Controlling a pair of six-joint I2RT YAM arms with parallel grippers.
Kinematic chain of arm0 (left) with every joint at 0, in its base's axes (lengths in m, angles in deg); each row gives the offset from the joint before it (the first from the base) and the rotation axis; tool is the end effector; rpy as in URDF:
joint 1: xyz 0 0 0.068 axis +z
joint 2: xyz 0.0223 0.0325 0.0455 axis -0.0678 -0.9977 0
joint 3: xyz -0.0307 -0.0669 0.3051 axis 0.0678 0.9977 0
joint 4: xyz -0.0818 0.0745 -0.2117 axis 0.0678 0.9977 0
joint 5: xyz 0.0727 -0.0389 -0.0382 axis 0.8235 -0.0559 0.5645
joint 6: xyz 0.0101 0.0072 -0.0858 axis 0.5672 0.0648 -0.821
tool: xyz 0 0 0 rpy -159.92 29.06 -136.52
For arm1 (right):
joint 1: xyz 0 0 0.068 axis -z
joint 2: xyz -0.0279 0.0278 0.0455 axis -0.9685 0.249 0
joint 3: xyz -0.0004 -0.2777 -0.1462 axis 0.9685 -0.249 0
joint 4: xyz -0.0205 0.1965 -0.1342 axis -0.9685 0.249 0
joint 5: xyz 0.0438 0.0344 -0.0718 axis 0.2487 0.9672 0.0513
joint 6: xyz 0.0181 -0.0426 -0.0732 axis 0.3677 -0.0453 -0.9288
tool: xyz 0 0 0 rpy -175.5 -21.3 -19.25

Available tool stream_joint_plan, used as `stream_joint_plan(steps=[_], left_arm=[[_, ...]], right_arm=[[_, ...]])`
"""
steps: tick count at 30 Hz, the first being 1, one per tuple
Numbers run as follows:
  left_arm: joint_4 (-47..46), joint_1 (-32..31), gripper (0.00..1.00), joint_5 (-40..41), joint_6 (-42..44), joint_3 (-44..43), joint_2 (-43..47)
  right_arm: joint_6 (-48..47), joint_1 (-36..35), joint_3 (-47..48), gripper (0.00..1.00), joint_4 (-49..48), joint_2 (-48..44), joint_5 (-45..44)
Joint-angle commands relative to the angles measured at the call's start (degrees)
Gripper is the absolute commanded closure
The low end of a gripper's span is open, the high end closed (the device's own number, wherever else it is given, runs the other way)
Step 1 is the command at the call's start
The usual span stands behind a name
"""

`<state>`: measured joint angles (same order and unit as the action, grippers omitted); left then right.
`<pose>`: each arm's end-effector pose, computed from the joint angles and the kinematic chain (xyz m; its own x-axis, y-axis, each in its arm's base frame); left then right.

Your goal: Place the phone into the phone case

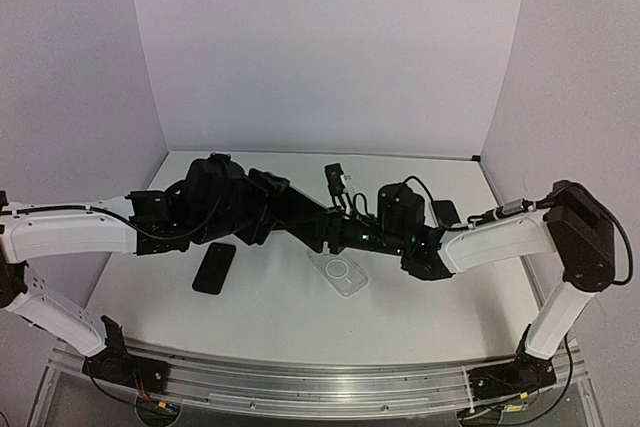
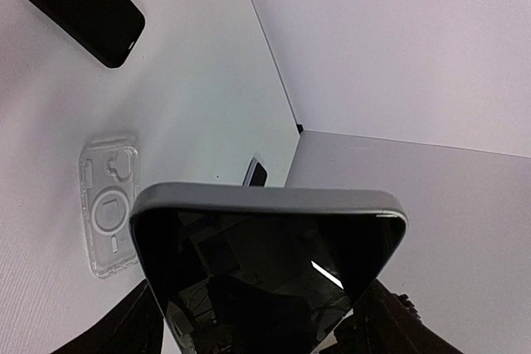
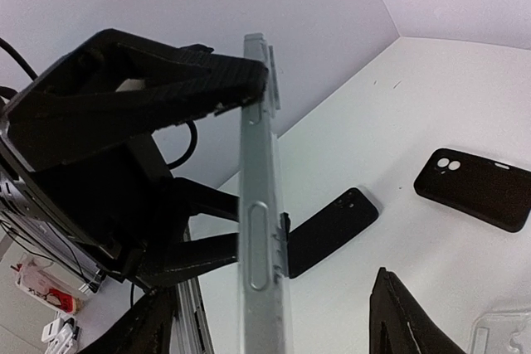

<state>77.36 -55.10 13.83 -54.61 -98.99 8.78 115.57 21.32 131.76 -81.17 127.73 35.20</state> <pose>0.1808 -0.2506 0.3308 -0.6280 -0.7754 -0.0663 -0.2741 0.3002 -0.9137 0.2256 0.3446 0.2901 -0.4657 0.1593 -0.8705 -0.8012 0.3418 0.4912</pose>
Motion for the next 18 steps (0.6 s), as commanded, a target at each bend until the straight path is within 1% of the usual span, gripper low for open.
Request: stream_joint_plan(steps=[1, 4, 9, 11, 12, 14, 15, 18], left_arm=[[-4.58, -0.25, 1.0, 0.92, -2.25, 0.1, 2.63], [-4.36, -0.25, 1.0, 0.83, -2.65, 0.11, 2.67], [-4.43, -0.23, 1.0, 0.33, -3.7, 0.48, 2.5], [-4.19, -0.23, 1.0, 0.39, -3.98, 0.59, 2.64], [-4.09, -0.25, 1.0, 0.46, -4.03, 0.63, 2.67], [-3.69, -0.25, 1.0, 0.57, -4.29, 0.78, 2.85], [-3.25, -0.25, 1.0, 0.62, -4.52, 0.88, 2.91], [-2.66, -0.24, 1.0, 0.7, -4.53, 1.51, 3.27]], right_arm=[[-0.23, -1.58, 3.29, 0.35, -4.95, 1.27, 1.01], [-0.38, -2.11, 3.26, 0.44, -5.48, 1.57, -0.08], [0.34, -2.86, 3.95, 0.65, -6.12, 2.37, -0.89], [0.34, -3.31, 3.95, 0.71, -6.23, 2.46, -1.63], [0.24, -3.63, 3.82, 0.76, -6.32, 2.4, -2.21], [0.17, -4.09, 3.33, 0.93, -6.41, 2.13, -4.2], [0.17, -4.29, 3.05, 0.99, -6.49, 1.94, -5.35], [0.48, -4.43, 2.06, 1.0, -6.91, 1.5, -8.53]])
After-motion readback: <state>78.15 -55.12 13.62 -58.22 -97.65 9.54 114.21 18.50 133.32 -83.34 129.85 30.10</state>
